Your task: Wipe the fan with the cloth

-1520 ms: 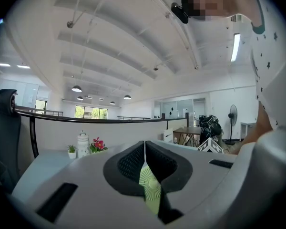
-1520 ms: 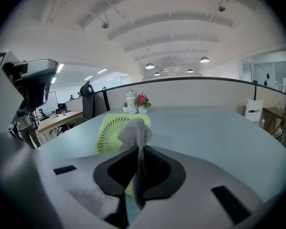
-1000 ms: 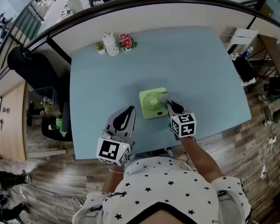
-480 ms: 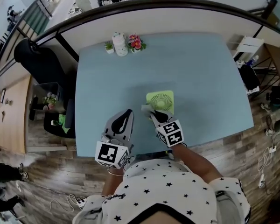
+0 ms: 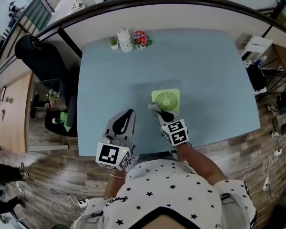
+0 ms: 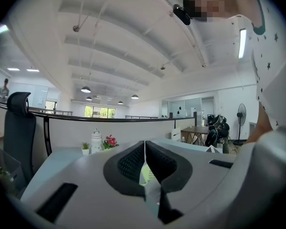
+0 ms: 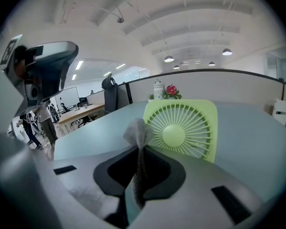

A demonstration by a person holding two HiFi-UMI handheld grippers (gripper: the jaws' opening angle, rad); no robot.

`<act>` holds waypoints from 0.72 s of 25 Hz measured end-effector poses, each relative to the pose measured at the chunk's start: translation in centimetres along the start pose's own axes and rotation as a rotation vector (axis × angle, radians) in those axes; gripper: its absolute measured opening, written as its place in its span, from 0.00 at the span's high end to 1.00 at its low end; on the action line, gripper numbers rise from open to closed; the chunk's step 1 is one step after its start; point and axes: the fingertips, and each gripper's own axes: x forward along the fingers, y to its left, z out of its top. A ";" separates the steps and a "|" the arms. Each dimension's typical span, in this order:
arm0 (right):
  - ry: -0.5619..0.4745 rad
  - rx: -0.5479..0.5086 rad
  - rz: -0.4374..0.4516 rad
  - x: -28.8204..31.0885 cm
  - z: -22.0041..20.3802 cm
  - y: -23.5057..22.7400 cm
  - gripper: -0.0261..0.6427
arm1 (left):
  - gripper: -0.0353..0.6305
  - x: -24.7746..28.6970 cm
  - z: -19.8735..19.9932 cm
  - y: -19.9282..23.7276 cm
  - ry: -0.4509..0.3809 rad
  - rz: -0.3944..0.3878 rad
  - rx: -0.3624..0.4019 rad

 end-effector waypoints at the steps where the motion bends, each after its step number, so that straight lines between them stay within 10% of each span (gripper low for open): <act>1: 0.000 0.003 -0.006 -0.2 -0.1 -0.3 0.92 | 0.90 0.2 0.0 -0.2 -0.001 -0.007 0.000; 18: -0.002 0.096 -0.165 -4.2 -2.4 -7.7 0.92 | 0.90 2.8 0.1 -2.9 0.008 -0.086 0.007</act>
